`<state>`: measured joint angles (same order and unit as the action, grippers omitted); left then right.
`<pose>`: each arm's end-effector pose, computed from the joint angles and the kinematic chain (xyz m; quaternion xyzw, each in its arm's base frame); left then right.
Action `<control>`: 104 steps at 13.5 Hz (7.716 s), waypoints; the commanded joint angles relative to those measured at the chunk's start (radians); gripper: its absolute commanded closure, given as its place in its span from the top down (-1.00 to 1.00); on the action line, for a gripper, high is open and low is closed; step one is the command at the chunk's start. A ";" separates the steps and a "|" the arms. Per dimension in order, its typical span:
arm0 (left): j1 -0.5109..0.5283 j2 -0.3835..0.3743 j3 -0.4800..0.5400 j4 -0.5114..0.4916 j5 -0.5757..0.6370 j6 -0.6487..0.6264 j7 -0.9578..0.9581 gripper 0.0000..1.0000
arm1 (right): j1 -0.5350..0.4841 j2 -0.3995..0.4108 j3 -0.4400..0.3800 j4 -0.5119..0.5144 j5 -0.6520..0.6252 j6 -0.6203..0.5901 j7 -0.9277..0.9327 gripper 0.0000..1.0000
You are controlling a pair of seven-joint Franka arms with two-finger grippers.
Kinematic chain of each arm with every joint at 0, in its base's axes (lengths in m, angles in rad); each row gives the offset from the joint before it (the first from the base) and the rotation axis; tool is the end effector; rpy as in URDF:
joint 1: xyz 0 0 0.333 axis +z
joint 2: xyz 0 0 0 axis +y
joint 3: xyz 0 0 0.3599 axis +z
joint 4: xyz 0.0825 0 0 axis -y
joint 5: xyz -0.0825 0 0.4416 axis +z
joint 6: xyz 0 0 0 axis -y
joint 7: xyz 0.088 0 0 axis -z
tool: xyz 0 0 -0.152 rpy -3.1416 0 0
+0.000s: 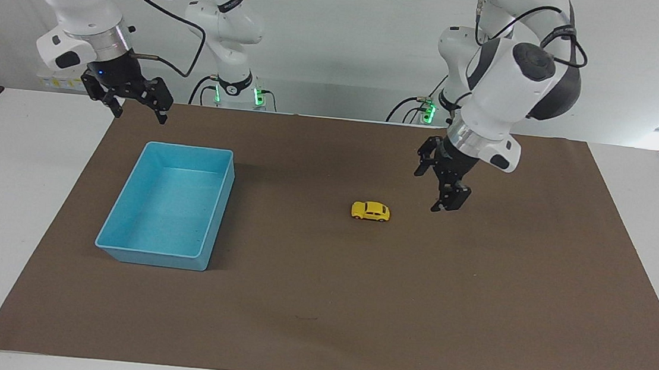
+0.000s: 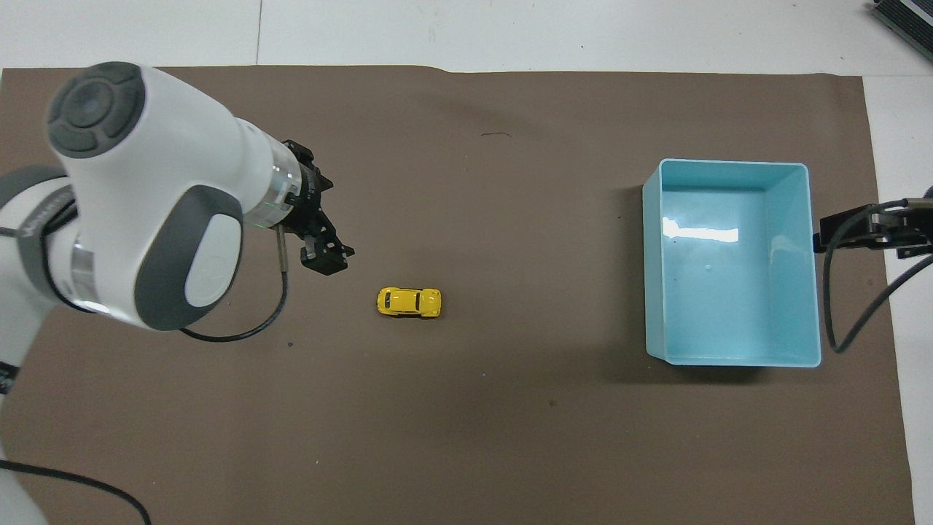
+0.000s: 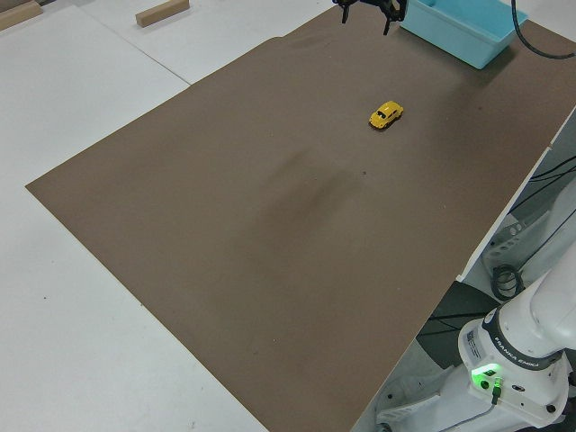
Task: Wind up and store yellow beetle car
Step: 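Reach the left gripper down over the yellow beetle car, then press the car with the left gripper and drag it back toward the robot, then release the car from the left gripper so it rolls toward the box, then raise the left gripper away while the right gripper reaches the car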
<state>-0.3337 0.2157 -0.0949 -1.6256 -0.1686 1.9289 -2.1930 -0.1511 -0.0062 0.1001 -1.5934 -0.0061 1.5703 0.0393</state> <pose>0.6367 -0.3064 0.4872 0.6108 0.7854 -0.0758 0.0656 0.6078 -0.0318 0.6152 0.9989 -0.0451 -0.0085 0.0033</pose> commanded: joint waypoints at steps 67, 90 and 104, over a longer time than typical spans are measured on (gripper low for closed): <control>-0.030 0.008 0.034 -0.449 0.173 0.353 -0.077 0.99 | -0.012 -0.011 0.006 0.000 0.025 -0.012 -0.012 1.00; -0.005 -0.019 0.034 -0.183 0.173 0.219 -0.057 1.00 | -0.005 -0.015 0.009 -0.008 0.020 -0.019 -0.001 1.00; 0.093 -0.162 0.037 -0.076 0.169 -0.050 0.956 1.00 | 0.163 0.069 0.009 0.006 0.017 -0.004 0.842 1.00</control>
<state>-0.2752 0.0855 -0.0470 -1.7158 -0.0118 1.9435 -1.3565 0.0010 0.0418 0.1045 -1.5950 -0.0041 1.5617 0.7501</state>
